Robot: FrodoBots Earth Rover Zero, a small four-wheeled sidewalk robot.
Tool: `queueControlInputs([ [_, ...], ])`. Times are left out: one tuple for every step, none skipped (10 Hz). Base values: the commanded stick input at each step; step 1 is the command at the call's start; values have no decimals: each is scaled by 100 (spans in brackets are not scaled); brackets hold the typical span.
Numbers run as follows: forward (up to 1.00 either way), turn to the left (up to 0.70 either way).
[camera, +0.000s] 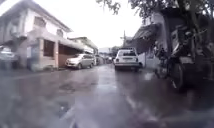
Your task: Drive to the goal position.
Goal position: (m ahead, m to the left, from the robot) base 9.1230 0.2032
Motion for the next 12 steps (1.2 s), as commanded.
queueControlInputs([
  [100,0],
  [100,20],
  [100,27],
  [100,16],
  [100,0],
  [100,0],
  [100,0],
  [100,0],
  [100,0],
  [100,0],
  [100,0],
  [100,0],
])
